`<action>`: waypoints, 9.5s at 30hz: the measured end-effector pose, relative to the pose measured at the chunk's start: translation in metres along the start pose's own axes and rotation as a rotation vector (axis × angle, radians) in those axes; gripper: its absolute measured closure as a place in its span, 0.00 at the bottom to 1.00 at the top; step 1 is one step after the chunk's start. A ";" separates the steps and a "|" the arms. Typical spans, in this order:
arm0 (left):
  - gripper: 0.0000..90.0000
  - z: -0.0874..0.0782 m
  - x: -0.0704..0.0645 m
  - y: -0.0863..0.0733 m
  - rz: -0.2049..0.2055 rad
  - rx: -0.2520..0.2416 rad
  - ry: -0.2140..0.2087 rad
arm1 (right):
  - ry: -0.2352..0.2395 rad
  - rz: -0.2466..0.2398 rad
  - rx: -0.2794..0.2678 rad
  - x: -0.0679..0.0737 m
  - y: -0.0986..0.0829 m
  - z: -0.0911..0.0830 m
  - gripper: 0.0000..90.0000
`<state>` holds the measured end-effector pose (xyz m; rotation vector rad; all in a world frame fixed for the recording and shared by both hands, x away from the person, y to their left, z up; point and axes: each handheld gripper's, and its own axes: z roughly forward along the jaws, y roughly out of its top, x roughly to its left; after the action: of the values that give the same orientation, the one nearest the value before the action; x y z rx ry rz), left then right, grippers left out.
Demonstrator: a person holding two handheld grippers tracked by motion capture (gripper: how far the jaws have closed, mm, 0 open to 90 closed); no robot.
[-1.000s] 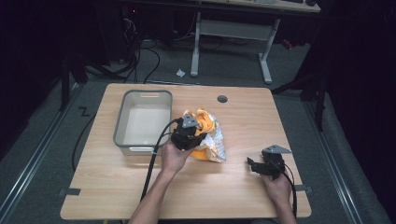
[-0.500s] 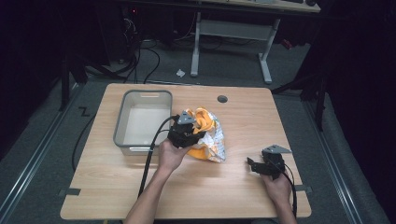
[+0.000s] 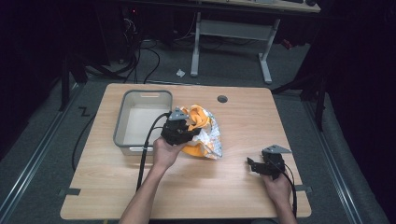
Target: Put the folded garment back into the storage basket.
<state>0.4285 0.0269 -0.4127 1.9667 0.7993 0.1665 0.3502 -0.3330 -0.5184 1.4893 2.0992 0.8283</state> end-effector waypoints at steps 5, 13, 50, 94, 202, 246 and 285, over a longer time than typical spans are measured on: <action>0.84 -0.007 -0.001 0.008 0.019 -0.015 -0.001 | 0.000 0.000 0.000 0.000 0.000 0.000 0.29; 0.84 -0.013 0.001 0.014 0.030 -0.021 0.007 | 0.000 0.000 0.000 0.000 0.000 0.000 0.29; 0.84 -0.067 0.034 0.020 -0.012 -0.101 0.043 | 0.000 -0.001 0.000 0.000 0.000 0.000 0.29; 0.83 -0.114 0.073 0.003 -0.071 -0.128 0.139 | 0.000 0.000 0.000 0.000 0.000 0.000 0.29; 0.44 -0.095 0.058 -0.023 -0.022 0.035 0.365 | 0.000 0.000 0.000 0.000 0.000 0.000 0.29; 0.44 -0.079 0.012 -0.036 0.029 0.031 0.254 | 0.000 0.000 0.000 0.000 0.000 0.000 0.29; 0.44 -0.046 -0.010 -0.059 0.012 0.062 0.126 | -0.001 0.000 0.000 0.000 0.000 0.000 0.29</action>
<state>0.3733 0.0734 -0.4359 2.0357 0.8830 0.2780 0.3502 -0.3331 -0.5185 1.4896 2.0986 0.8278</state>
